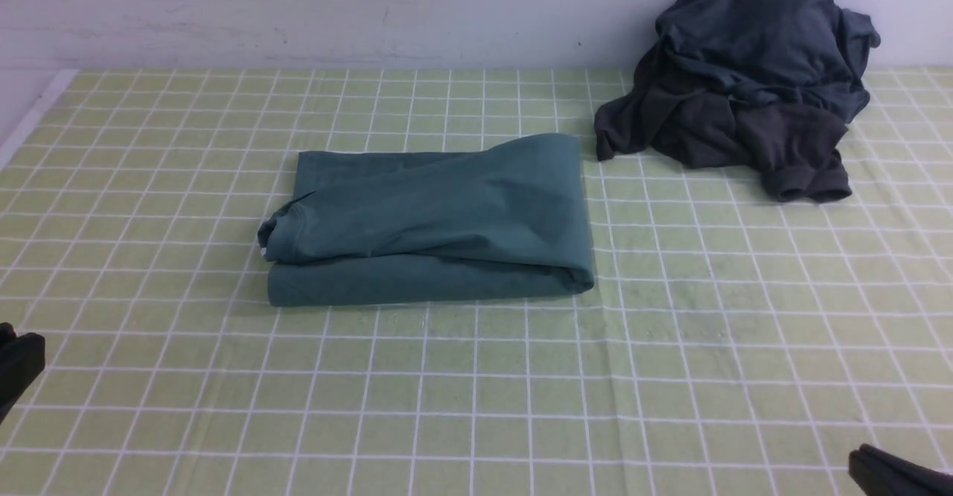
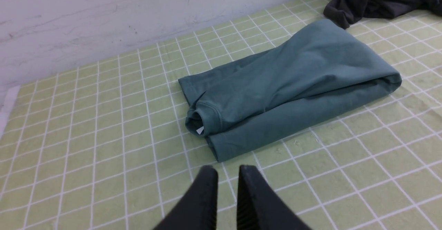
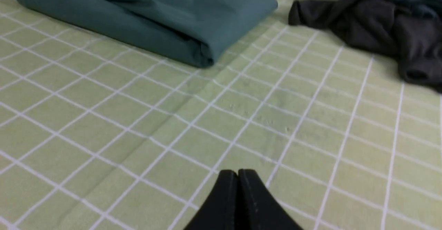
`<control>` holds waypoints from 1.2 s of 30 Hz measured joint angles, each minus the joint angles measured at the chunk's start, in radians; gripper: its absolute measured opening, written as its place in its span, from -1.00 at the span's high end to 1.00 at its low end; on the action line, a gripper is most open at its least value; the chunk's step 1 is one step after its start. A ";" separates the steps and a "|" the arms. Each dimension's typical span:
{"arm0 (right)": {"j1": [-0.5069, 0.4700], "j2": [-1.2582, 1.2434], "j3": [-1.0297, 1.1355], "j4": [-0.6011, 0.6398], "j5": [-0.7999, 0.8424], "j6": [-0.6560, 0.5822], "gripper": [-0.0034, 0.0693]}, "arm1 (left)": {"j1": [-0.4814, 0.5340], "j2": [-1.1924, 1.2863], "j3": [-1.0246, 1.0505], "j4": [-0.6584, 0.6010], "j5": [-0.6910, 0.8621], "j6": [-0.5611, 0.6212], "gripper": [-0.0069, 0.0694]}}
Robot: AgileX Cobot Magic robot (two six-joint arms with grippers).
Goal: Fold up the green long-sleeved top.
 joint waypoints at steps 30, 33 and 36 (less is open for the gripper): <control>-0.403 -0.496 -0.001 -0.052 0.370 0.133 0.94 | 0.000 0.000 0.000 -0.002 0.000 0.000 0.60; -0.403 -0.496 -0.001 -0.054 0.370 0.133 0.94 | 0.000 0.000 0.000 -0.002 0.000 0.000 0.60; -0.403 -0.496 -0.001 -0.054 0.370 0.133 0.94 | 0.000 0.000 0.000 -0.002 0.000 0.000 0.60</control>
